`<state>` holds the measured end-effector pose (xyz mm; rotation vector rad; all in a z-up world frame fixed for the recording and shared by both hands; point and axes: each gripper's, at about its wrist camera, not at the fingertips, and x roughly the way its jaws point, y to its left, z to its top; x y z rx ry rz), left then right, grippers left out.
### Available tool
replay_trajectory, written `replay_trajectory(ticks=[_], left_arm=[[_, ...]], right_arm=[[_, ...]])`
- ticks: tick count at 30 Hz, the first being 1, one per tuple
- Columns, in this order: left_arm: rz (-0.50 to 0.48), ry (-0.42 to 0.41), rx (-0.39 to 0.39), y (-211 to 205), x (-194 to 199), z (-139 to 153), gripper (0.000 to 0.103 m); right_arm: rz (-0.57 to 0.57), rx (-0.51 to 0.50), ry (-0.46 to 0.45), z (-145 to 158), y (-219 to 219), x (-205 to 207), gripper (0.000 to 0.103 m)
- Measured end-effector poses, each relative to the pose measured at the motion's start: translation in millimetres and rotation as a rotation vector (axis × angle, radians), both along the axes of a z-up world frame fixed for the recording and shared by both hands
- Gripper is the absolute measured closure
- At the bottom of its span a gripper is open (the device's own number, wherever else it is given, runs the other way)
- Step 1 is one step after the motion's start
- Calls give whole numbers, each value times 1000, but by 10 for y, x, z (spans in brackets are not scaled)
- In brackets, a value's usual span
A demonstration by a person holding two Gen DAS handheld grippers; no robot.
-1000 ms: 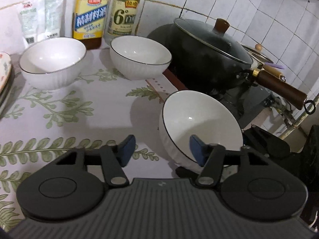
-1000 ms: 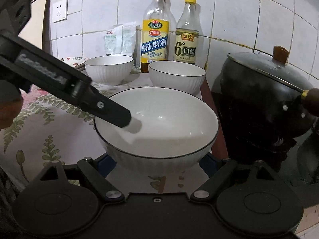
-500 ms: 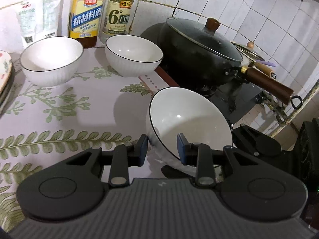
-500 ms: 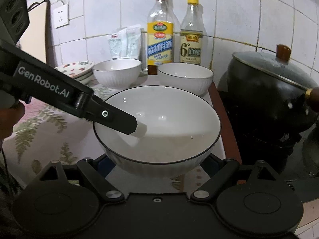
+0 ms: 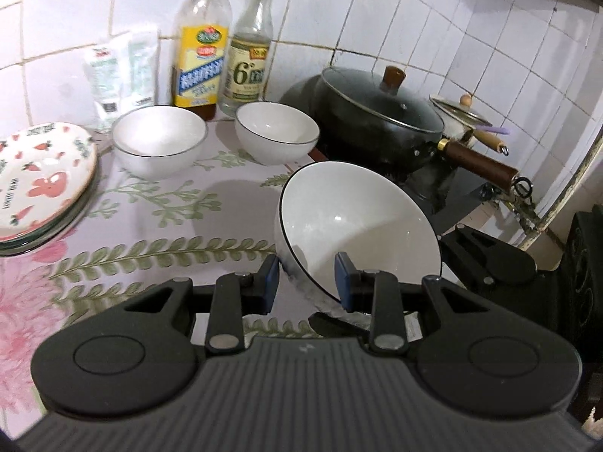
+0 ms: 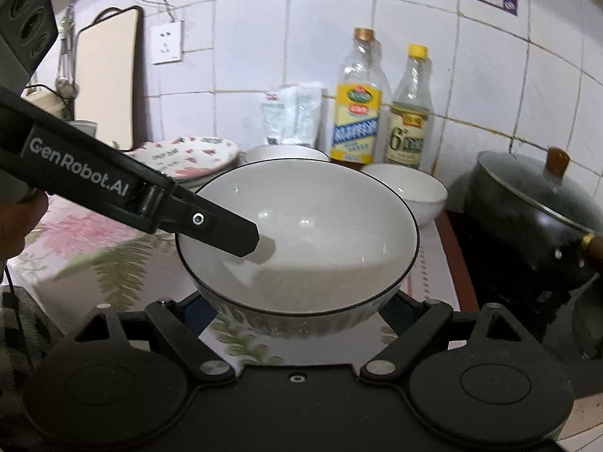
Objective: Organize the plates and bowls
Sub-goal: 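Carry the white bowl beside the plate stack and set it down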
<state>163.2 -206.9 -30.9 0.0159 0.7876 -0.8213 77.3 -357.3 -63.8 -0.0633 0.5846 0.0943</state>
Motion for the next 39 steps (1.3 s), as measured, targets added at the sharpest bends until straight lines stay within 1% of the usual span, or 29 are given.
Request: replay_trajectory(ticks=[10,17,23,28,34,39], left_arm=[[76,-19,-29,498,-127,157,73],[149,-19,-51,838,-59,189,73],[221,2,-55,1037,152,80,73],[267,24,-62,1160,373,-58,73],[299,47,-69,1155,621,-249,73],[324,45,-59,1100,781,-355,73]], right_arm=[[76,-21,-9,202,397,-41,10],[142,-24,-15,270,668,104,10],[184,-17,1,192,860,362,10],[216,-15,12,81,937,606,10],[243,-37,12,-77,939,858,10],[238,-12,14,-191,896,1047,10]])
